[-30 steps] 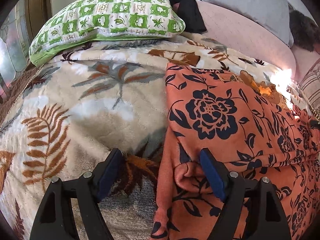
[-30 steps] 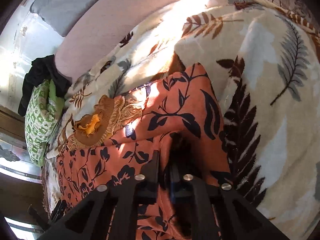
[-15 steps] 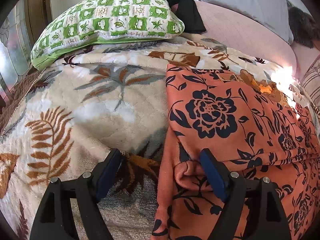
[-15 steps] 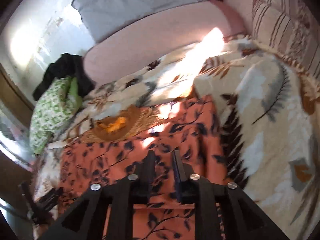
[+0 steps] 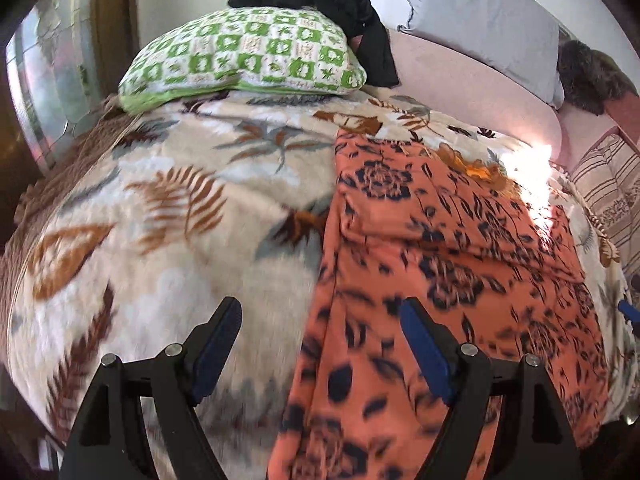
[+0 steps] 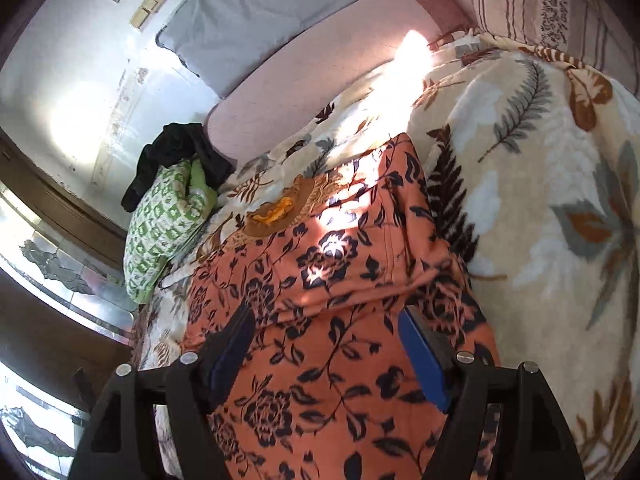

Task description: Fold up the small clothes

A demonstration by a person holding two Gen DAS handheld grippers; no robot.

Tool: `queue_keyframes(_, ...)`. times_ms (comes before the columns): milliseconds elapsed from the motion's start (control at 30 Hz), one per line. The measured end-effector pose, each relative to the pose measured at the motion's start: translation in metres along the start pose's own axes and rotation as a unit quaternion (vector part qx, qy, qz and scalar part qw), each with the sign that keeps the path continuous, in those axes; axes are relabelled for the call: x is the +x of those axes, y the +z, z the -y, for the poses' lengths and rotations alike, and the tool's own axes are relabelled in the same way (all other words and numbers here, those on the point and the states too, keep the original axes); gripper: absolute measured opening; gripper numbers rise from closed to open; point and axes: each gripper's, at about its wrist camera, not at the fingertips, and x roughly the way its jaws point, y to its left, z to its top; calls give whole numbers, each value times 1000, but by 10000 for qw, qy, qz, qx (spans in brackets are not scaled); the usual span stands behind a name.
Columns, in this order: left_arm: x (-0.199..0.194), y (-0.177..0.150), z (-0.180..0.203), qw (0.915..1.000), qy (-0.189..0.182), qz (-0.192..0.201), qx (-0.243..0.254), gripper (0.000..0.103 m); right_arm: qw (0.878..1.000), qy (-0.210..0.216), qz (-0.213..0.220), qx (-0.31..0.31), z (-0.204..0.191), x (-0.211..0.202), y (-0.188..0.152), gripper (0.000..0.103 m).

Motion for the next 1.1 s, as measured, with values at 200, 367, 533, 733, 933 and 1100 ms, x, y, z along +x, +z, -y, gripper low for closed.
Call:
queue_keyframes(200,-39,-44,2,9985,550,-52,19,82,9993,-72,222,-285,4,-63,-69,77)
queue_keyframes(367,-67,-58,16,9965,841,20,-28,82,9927,-299,168,-1159,-41,-76,-108,83)
queue_keyframes(533,-84,-68,34,9962,855,62,167,82,9845,-481,-98,-1686,-77,-63,-136,84)
queue_keyframes(733,-95,-72,39,9964,804,143,223,82,9803,-480,-237,-1902,-95,-61,-153,84)
queue_keyframes(933,-90,-73,38,9962,842,61,211,82,9828,-617,-309,-1714,-82,-62,-150,84)
queue_keyframes(1100,-78,-78,25,9985,467,-279,-17,82,9834,-650,-432,-1639,-66,-61,-145,84)
